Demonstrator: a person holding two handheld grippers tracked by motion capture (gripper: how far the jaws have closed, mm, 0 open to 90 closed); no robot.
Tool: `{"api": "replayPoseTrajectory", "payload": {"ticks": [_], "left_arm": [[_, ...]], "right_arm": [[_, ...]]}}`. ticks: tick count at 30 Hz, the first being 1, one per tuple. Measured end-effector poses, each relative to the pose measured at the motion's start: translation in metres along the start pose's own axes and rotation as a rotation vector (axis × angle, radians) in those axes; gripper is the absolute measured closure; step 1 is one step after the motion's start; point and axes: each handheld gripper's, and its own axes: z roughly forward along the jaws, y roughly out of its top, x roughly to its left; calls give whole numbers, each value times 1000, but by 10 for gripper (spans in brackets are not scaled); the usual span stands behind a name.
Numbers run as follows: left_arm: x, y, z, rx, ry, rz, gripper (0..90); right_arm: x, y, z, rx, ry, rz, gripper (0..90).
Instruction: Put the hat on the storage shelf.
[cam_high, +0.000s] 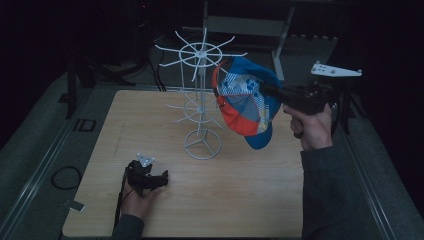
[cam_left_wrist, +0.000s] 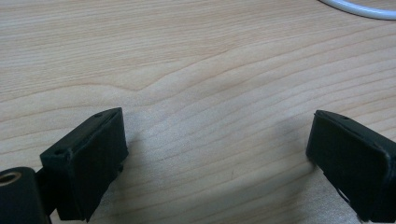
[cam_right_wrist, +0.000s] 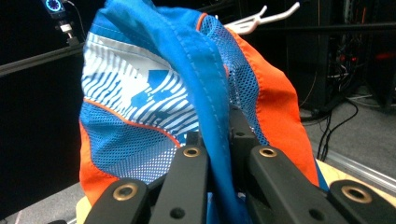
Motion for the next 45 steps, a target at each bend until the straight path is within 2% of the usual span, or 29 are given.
{"api": "replayPoseTrajectory", "payload": {"ticks": [4,10,13,18,23,26,27,28,29,30,31,32,33,34,35,36,37,38,39,45], "left_arm": [[0,0,0,-1,0,-1,54],[0,0,0,-2,-3,1,54],[0,0,0,5,-4,7,54],[0,0,0,7,-6,11,54],[0,0,0,7,-7,12,54],[0,0,0,6,-8,11,54],[0,0,0,4,-7,9,54],[0,0,0,4,-7,9,54],[0,0,0,6,-8,12,54],[0,0,0,6,-8,12,54],[0,0,0,6,-8,11,54],[0,0,0,6,-8,11,54],[0,0,0,6,-8,10,54],[0,0,0,6,-8,10,54],[0,0,0,6,-8,10,54],[0,0,0,6,-8,10,54],[0,0,0,4,-8,7,54],[0,0,0,4,-8,7,54],[0,0,0,3,-8,7,54],[0,0,0,4,-8,7,54]], "right_arm": [[-4,-6,5,19,-5,8,879],[-3,-14,10,57,-24,-11,853],[-2,-18,15,98,-48,-27,823],[-3,-22,19,119,-50,-31,794],[-3,-25,20,127,-45,-34,682],[-3,-26,19,125,-43,-35,651],[-3,-27,18,130,-34,-52,607],[-3,-27,18,130,-34,-52,607],[-2,-28,17,138,-40,-65,560],[-2,-28,17,138,-40,-65,560],[-1,-29,17,146,-53,-75,506],[-1,-29,17,146,-53,-75,506],[0,-30,18,156,-75,-89,451],[0,-30,18,156,-75,-89,451],[0,-31,18,175,-78,-101,390],[0,-31,18,175,-78,-101,390],[2,-34,20,203,-93,-116,342],[2,-34,20,203,-93,-116,342],[3,-37,21,228,-108,-128,303],[2,-42,22,261,-118,-137,271]]}}
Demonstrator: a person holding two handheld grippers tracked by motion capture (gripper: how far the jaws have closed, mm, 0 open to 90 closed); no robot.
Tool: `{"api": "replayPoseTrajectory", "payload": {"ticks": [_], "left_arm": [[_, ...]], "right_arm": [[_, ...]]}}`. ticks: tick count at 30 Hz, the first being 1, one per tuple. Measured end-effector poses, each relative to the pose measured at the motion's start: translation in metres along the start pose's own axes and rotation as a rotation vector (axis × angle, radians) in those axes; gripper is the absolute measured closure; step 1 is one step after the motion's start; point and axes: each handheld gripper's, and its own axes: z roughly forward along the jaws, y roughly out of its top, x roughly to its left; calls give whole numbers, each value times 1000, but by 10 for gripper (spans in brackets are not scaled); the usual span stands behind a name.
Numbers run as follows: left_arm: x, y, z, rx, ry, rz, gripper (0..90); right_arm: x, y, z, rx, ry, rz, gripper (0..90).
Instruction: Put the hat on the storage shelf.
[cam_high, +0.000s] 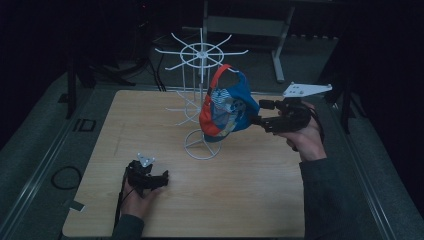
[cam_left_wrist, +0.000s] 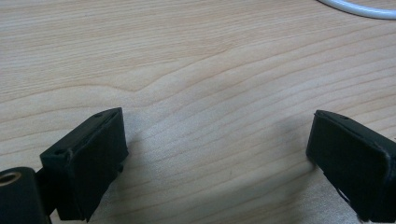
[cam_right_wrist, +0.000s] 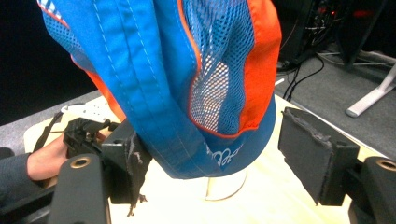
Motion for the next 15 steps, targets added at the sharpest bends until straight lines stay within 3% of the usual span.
{"api": "replayPoseTrajectory", "payload": {"ticks": [9,15], "left_arm": [[0,0,0,0,0,0,54],[0,0,0,0,0,1,54]], "right_arm": [[4,-7,5,65,6,-17,264],[2,-16,3,100,9,3,258]]}}
